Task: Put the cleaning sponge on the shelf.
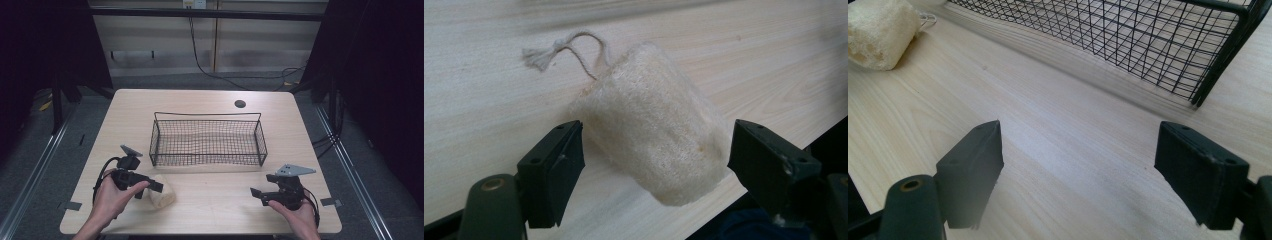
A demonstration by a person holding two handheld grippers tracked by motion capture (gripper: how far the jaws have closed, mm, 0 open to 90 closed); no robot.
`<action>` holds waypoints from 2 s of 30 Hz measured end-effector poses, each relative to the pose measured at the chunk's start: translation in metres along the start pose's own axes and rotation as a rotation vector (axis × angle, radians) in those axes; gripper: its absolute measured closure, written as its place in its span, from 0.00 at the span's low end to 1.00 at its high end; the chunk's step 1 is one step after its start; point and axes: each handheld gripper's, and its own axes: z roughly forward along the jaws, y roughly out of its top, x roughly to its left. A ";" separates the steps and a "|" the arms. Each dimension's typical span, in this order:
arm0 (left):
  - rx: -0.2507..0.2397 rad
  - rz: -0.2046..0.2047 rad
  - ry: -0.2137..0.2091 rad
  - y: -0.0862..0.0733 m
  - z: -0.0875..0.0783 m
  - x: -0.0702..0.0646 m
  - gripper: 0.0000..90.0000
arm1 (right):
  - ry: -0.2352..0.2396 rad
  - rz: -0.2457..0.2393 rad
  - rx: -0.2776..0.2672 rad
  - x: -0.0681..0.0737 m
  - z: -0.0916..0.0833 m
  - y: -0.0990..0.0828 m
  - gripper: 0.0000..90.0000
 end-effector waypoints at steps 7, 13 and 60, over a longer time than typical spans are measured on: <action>0.045 0.033 0.035 0.010 0.005 -0.012 0.19 | -0.003 -0.001 0.001 0.000 0.000 0.000 0.21; 0.081 0.038 0.073 0.021 0.015 -0.021 0.19 | -0.002 -0.005 0.005 0.001 0.001 0.000 0.21; 0.318 0.290 0.174 0.034 0.048 -0.040 0.29 | -0.004 -0.008 0.023 0.001 0.001 0.000 0.21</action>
